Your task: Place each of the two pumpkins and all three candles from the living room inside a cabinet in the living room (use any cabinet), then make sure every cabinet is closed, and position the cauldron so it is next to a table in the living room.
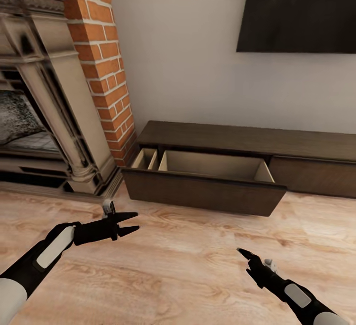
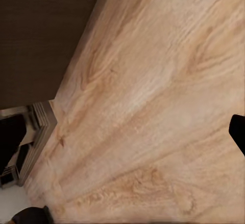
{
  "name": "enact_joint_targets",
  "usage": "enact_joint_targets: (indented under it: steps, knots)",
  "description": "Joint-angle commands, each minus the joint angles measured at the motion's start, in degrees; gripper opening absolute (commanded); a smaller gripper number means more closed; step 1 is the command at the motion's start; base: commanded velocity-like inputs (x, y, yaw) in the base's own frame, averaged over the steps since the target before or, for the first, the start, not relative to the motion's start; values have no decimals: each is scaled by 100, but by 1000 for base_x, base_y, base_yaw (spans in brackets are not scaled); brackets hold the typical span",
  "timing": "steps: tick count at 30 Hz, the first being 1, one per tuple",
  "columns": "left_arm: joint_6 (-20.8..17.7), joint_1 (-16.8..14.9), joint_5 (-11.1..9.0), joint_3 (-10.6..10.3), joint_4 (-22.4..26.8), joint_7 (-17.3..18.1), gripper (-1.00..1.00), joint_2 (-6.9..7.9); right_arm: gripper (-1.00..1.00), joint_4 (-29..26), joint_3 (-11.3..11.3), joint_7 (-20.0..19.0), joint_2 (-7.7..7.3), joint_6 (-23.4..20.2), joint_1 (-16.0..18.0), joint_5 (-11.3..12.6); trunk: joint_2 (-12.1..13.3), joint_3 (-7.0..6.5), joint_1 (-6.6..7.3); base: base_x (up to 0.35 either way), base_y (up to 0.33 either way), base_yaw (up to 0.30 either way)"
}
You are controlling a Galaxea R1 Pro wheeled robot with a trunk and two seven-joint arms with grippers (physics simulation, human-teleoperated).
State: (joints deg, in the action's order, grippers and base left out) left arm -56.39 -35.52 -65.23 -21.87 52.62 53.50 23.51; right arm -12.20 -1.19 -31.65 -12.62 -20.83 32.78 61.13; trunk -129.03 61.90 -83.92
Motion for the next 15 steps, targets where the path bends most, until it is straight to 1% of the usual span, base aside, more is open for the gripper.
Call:
enact_joint_targets:
  steps: [1, 7, 12, 15]
  knots:
    - [-21, -8, -22, -19, -6, 10, 100, 2, 100, -1, -13, -4, -2, -35, 1, 49, -2, 4, 1, 0, 0, 291]
    - [-21, -8, -31, -19, -6, -11, 100, 0, 100, -1, -13, 0, 4, -1, 1, 40, -2, 4, 1, 0, 0, 291]
    - [-21, -8, -41, -12, -22, -11, 100, 4, 100, -1, -13, 0, 5, 119, 0, 36, -2, 4, 1, 0, 0, 291]
    - [-21, -8, -48, -11, -44, 5, 100, 8, 100, -1, -13, 1, 10, 135, 0, -95, -2, 4, 1, 0, 0, 136]
